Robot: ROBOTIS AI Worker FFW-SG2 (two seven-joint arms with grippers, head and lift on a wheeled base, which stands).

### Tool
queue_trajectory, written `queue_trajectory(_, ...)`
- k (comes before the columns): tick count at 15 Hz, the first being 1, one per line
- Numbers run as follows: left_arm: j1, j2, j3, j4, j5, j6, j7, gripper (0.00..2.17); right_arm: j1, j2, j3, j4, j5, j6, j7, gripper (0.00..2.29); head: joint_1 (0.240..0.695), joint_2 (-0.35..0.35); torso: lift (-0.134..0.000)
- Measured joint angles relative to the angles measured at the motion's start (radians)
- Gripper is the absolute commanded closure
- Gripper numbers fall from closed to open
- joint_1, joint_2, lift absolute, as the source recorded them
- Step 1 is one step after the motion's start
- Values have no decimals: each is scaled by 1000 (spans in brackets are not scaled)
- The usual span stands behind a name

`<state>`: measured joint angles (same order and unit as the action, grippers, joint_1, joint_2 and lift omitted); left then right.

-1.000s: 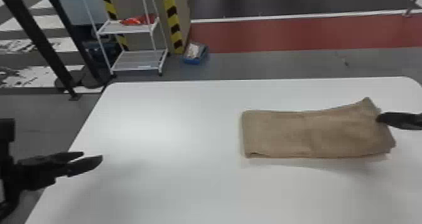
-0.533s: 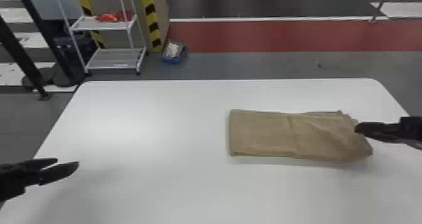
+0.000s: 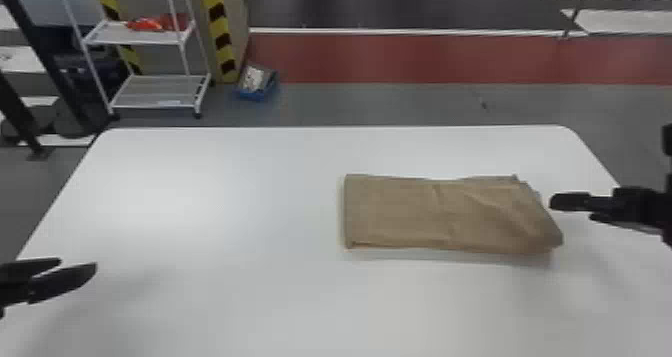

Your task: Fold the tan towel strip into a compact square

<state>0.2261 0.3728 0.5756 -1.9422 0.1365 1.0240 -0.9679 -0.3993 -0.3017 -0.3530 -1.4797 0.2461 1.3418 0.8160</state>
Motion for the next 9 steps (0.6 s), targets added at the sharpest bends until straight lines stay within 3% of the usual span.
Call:
queue_trajectory(5, -1, 2, 8, -2, 1, 0, -3, 90, -2, 69, 30, 71, 60, -125, -2, 353, 695, 30, -128)
queue_trajectory(6, 0, 2, 12, -2, 2, 0, -4, 90, -3, 76, 36, 76, 65, -131, -2, 491, 695, 37, -128)
queue_trajectory(9, 1, 5, 20, 2, 6, -2, -5, 90, -3, 88, 45, 83, 69, -134, 21, 1278, 695, 63, -128)
